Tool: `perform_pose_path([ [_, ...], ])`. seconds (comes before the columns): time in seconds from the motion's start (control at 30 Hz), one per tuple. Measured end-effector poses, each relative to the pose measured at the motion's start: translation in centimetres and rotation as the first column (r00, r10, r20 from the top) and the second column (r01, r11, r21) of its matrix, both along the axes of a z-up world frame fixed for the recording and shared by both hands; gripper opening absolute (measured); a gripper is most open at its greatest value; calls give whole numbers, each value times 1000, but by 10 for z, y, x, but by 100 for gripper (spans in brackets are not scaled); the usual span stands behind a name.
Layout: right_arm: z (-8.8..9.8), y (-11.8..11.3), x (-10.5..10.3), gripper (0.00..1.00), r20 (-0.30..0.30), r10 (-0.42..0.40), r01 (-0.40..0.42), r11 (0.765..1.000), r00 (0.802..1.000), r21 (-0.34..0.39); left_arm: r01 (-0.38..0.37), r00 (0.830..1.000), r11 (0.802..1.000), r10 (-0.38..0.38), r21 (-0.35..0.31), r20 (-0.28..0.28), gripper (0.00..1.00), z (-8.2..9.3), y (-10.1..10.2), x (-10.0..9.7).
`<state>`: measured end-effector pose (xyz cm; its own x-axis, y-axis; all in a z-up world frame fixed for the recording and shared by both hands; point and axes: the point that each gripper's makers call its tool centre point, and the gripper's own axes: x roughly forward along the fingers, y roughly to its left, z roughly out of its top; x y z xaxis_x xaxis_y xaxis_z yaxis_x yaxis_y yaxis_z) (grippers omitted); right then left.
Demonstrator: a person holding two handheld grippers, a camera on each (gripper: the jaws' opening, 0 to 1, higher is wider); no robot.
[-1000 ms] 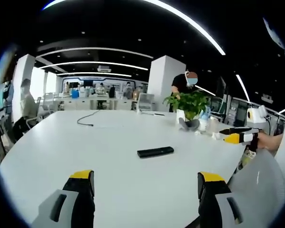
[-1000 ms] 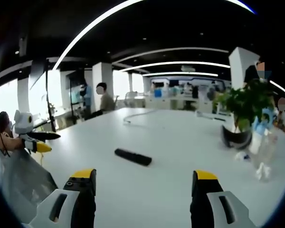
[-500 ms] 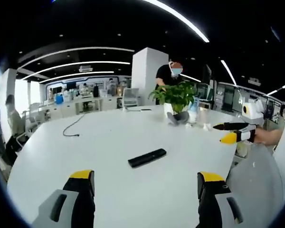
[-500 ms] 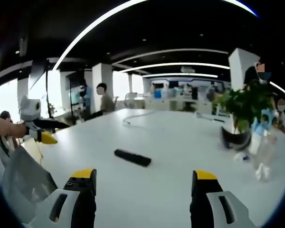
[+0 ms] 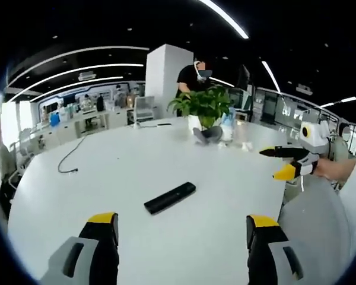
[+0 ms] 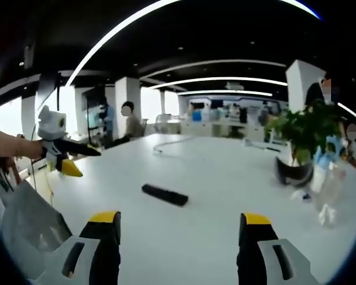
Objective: Press the specified remote control buttons in sequence, fully releasing each button before pressing the next.
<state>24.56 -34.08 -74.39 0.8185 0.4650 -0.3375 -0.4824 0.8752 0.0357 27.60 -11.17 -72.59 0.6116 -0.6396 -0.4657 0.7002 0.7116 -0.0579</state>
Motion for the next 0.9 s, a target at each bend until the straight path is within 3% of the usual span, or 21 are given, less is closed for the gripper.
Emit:
perform_pose_path([
  [0.37,-1,3,-1,80,-5,3,-4,1000,1000,-27,133,990,988,-128,81,-62,94,-18,-25,15],
  [0.63,0,-3,0,79,-6,-30,30,999,1000,-34,304,949,930,-276,206,-153,93,-37,-33,20],
  [0.73,0,-7,1,79,-9,-53,53,998,999,-19,320,944,921,-290,223,-158,93,-39,-35,27],
  [0.9,-4,-10,2,79,-34,-65,65,998,997,-7,330,940,924,-303,196,-156,93,-39,-44,38],
])
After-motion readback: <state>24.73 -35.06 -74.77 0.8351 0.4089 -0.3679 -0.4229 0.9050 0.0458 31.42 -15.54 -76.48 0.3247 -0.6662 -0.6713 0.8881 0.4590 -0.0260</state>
